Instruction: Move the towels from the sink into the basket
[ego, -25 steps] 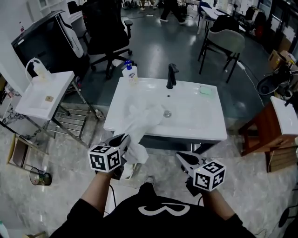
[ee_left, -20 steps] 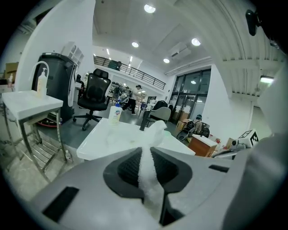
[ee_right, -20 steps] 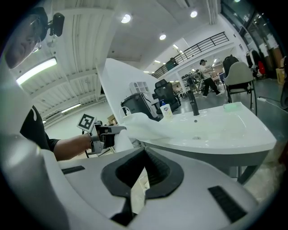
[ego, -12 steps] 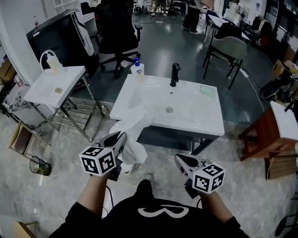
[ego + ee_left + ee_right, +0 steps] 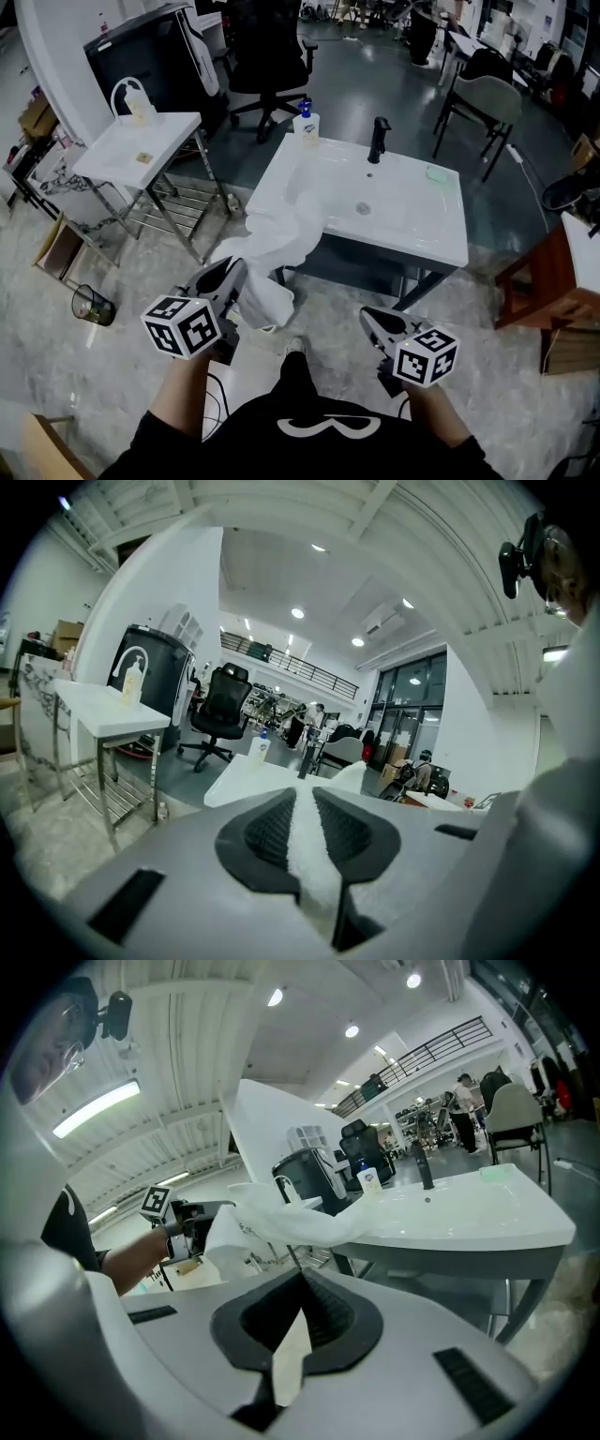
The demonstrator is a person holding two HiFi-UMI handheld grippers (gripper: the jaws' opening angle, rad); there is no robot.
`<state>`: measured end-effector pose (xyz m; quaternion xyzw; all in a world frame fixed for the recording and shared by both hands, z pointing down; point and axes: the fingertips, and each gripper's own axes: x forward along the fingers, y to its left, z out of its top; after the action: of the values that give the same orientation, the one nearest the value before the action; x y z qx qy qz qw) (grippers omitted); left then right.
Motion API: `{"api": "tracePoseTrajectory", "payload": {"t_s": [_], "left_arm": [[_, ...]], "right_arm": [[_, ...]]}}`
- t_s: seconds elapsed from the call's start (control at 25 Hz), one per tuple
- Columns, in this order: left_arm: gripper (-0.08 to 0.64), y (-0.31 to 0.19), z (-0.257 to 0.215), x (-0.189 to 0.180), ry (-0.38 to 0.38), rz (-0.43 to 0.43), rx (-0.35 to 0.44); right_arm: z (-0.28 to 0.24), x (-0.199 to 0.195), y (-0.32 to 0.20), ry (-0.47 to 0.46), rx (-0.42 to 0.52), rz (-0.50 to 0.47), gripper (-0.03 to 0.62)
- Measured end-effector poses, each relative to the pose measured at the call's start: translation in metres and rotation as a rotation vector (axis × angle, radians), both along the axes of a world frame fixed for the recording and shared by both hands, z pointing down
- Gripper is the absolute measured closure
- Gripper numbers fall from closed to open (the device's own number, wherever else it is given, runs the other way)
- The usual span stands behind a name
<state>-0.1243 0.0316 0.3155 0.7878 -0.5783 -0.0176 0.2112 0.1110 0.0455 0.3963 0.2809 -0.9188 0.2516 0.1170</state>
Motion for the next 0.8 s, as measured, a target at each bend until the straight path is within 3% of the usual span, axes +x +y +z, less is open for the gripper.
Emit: {"api": "tracePoseTrajectory", "payload": {"t_s": [0.36, 0.8], "left_arm": [[0.508, 0.031, 0.005, -0.037, -0.009, -0.093, -0.027], [0.509, 0.027, 0.038, -0.074, 0.054, -0.134, -0.094]], "right_arm": [[0.011, -0.036, 0.013, -0.011, -0.038, -0.087, 0.589], [0.024, -0.072, 0.002, 0.017, -0.064, -0.139, 0.589]]}}
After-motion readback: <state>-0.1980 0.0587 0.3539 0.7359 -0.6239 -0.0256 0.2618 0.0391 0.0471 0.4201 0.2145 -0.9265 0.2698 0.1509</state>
